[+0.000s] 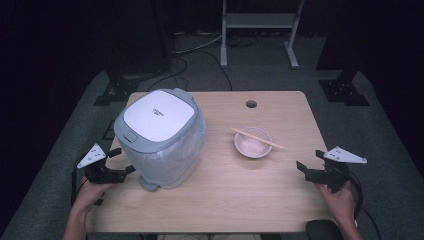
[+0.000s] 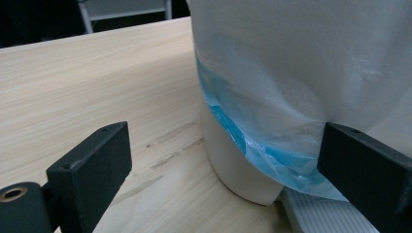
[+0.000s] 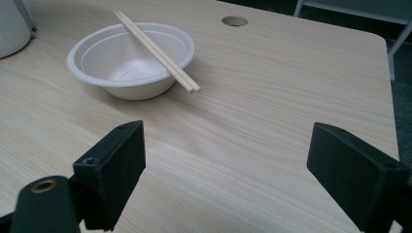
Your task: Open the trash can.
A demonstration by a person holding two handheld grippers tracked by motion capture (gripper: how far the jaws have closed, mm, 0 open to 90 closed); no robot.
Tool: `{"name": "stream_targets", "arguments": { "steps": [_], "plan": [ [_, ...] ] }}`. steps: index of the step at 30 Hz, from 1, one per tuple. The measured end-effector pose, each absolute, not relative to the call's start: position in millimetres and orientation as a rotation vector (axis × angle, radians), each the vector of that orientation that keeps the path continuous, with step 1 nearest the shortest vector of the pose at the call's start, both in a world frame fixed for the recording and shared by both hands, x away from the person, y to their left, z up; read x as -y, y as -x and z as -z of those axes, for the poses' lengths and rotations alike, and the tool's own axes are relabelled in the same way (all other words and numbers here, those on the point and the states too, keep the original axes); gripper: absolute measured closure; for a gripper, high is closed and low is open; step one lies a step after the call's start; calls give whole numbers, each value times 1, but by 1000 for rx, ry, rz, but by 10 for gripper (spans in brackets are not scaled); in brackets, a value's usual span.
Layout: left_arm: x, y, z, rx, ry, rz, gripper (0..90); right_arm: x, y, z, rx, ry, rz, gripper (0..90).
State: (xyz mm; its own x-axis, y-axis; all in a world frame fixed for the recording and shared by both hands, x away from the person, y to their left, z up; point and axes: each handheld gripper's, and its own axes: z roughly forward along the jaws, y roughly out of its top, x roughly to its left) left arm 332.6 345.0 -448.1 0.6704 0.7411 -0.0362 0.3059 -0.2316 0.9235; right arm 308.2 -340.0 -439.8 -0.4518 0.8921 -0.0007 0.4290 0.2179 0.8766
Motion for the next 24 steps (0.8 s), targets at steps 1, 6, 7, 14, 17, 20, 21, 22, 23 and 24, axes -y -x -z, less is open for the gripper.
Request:
{"name": "stream_targets", "arguments": {
  "steps": [1,6,7,14,17,20,21,22,23,24],
  "plan": [
    [-343,-333,448,-822,-1822,-505,43,340,-308,440,-1980,-1217,-1172,127],
    [-332,-334,448,-764,-1858,-472,44,340,-308,440,-1980,-1215,-1171,127],
    [-329,-334,447,-748,-1870,-466,44,341,-308,440,-1979,-1217,-1171,127],
    [-316,-334,446,-661,-1931,-422,46,343,-308,440,-1973,-1221,-1179,127],
    [-310,-335,446,-639,-1939,-417,47,343,-308,440,-1975,-1221,-1179,127],
    [-305,-335,446,-618,-1944,-406,48,343,-308,440,-1975,-1223,-1183,127],
    [-303,-335,446,-618,-1944,-413,47,343,-308,440,-1975,-1222,-1185,127],
    [-302,-334,446,-619,-1940,-415,47,343,-308,440,-1975,-1222,-1185,127],
    [-301,-334,447,-619,-1938,-417,48,343,-308,440,-1975,-1221,-1185,127],
    [-300,-334,447,-620,-1933,-417,48,343,-308,440,-1975,-1222,-1184,127]
  ]
}}
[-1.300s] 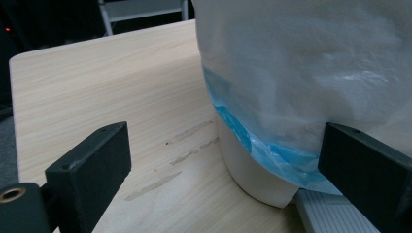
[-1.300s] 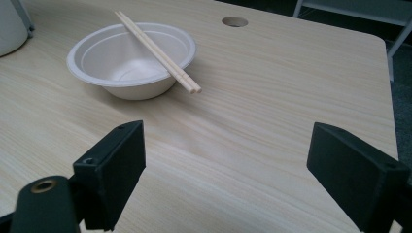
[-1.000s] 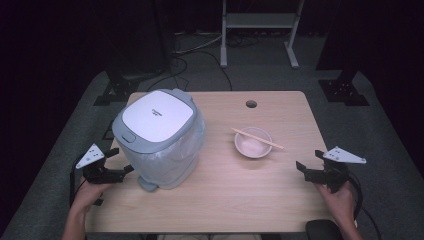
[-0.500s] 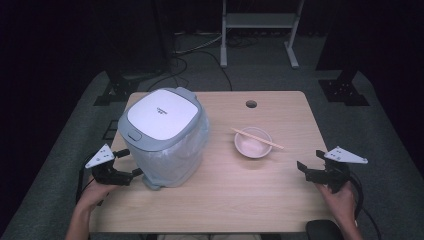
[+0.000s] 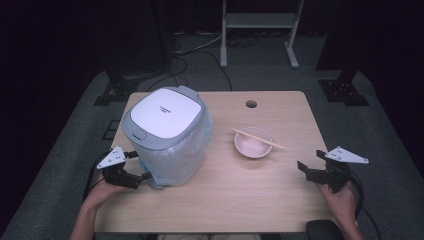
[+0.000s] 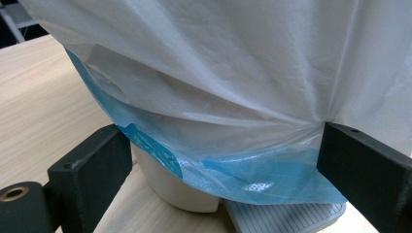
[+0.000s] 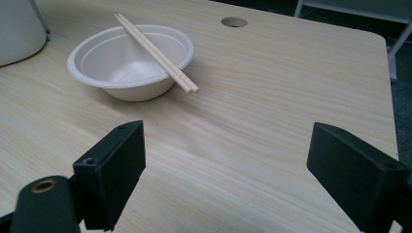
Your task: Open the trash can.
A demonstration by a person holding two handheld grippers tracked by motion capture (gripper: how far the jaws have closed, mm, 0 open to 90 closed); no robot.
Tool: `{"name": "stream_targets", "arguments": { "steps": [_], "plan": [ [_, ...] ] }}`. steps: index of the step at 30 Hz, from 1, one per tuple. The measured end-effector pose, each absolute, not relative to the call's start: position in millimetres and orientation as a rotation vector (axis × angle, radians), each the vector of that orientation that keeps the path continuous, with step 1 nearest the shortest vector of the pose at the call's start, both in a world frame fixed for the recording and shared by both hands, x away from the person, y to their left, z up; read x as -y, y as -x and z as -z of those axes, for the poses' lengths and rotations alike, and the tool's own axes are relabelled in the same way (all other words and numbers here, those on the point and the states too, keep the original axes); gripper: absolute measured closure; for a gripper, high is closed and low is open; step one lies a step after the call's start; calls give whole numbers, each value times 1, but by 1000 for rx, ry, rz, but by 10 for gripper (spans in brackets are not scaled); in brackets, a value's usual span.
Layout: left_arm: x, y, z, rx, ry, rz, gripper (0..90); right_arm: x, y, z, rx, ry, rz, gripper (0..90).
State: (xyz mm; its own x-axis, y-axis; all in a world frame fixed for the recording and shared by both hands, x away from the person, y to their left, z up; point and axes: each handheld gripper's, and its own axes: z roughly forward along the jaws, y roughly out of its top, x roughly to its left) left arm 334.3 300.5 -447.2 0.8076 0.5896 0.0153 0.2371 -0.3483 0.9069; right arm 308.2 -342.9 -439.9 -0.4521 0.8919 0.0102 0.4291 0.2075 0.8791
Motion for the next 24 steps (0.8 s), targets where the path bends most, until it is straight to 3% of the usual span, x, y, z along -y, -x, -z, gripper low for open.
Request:
{"name": "stream_targets", "arguments": {
  "steps": [24],
  "plan": [
    [-268,-322,446,-553,-1984,-409,57,345,-309,439,-1968,-1223,-1207,128]
  ]
}}
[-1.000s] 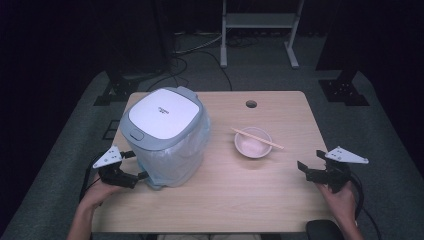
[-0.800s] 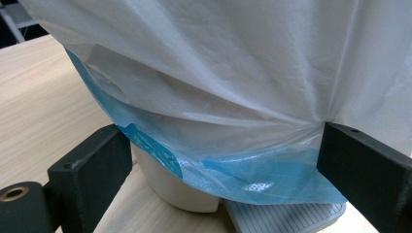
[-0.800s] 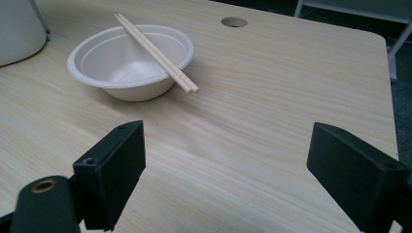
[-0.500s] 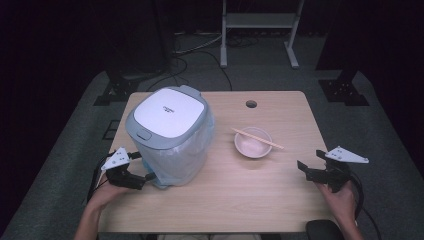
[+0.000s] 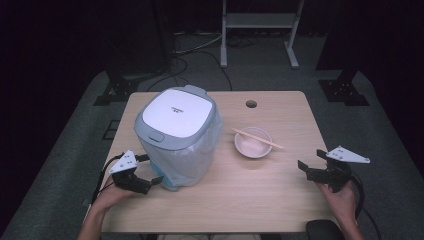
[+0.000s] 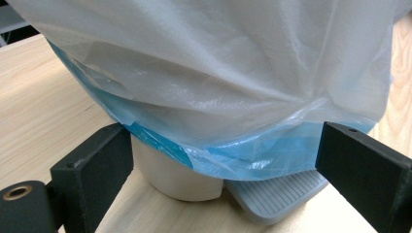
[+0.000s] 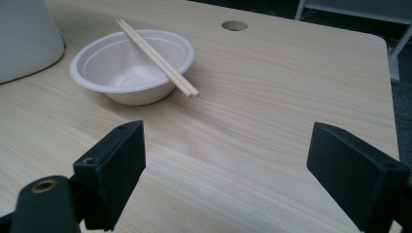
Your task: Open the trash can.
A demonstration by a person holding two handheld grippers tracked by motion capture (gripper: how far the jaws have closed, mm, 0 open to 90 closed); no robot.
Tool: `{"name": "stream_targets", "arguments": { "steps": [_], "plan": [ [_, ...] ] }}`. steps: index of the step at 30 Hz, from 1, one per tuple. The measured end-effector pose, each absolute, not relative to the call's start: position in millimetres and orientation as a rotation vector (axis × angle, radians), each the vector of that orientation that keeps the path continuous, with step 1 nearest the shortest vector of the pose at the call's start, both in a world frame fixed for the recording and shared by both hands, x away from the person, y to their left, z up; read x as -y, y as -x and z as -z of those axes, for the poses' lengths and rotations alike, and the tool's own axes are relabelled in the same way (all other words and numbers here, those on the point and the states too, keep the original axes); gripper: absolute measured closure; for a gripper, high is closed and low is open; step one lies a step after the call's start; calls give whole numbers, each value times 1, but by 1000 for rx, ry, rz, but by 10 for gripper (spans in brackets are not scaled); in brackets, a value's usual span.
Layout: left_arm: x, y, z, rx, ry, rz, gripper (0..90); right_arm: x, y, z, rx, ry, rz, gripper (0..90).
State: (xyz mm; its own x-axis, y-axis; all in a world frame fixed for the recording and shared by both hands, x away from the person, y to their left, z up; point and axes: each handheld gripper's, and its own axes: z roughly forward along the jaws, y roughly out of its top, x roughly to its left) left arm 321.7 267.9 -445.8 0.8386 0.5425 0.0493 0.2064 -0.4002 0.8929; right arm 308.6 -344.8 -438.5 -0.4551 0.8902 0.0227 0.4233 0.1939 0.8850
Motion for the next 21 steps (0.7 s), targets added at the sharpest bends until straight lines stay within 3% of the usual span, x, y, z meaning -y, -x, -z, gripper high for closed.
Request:
{"name": "stream_targets", "arguments": {
  "steps": [21],
  "plan": [
    [-247,-321,446,-503,-2000,-393,58,349,-308,437,-1956,-1243,-1228,129]
  ]
}}
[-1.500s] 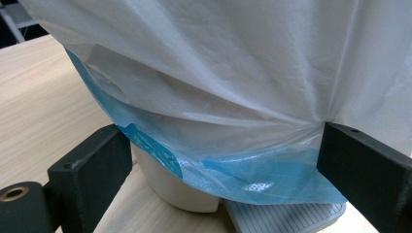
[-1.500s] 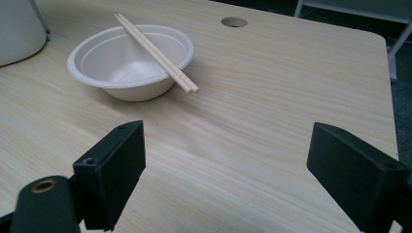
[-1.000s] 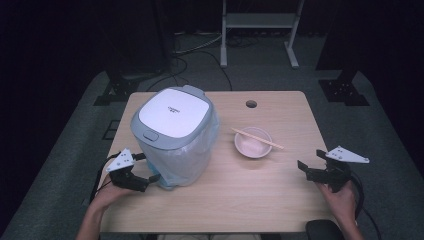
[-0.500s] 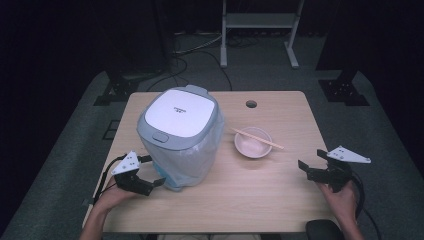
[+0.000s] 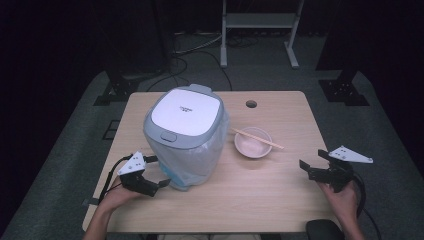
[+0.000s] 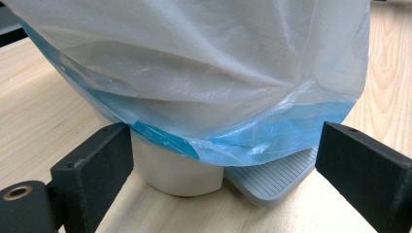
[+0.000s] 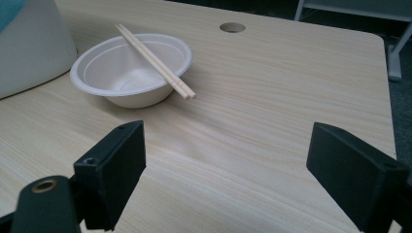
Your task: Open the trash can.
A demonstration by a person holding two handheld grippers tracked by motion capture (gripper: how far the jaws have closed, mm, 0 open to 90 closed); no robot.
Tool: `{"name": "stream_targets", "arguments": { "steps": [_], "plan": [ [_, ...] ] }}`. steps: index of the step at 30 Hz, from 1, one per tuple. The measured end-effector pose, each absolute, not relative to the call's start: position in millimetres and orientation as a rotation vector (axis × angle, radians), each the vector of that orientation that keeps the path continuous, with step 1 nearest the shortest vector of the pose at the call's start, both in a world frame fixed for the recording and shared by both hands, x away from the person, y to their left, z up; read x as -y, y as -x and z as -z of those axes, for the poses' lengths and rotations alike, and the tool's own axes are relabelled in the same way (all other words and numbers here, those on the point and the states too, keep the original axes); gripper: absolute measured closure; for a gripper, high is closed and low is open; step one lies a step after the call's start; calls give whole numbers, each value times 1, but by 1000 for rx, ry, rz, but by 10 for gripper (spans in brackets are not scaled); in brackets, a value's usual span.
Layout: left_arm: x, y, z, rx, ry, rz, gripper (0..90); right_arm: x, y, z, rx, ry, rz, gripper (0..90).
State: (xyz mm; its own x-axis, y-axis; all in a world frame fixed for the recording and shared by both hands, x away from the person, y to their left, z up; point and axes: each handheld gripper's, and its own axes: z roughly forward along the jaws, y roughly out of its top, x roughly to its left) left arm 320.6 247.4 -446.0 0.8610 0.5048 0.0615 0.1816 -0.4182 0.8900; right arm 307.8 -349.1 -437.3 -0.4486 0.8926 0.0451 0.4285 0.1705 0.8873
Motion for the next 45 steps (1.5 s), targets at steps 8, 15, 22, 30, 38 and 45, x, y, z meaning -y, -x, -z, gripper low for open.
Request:
{"name": "stream_targets", "arguments": {
  "steps": [8,15,22,30,38,45],
  "plan": [
    [-242,-326,446,-518,-1995,-405,58,350,-307,436,-1951,-1241,-1232,129],
    [-240,-331,446,-530,-1989,-409,58,351,-307,436,-1951,-1245,-1239,130],
    [-241,-333,445,-540,-1973,-397,72,350,-307,437,-1957,-1247,-1242,130],
    [-248,-320,448,-569,-1977,-370,75,349,-308,436,-1971,-1244,-1256,130],
    [-253,-303,451,-590,-1969,-299,122,343,-310,435,-1992,-1227,-1254,130],
    [-244,-294,454,-585,-1987,-254,175,342,-309,434,-1995,-1217,-1254,130]
  ]
}}
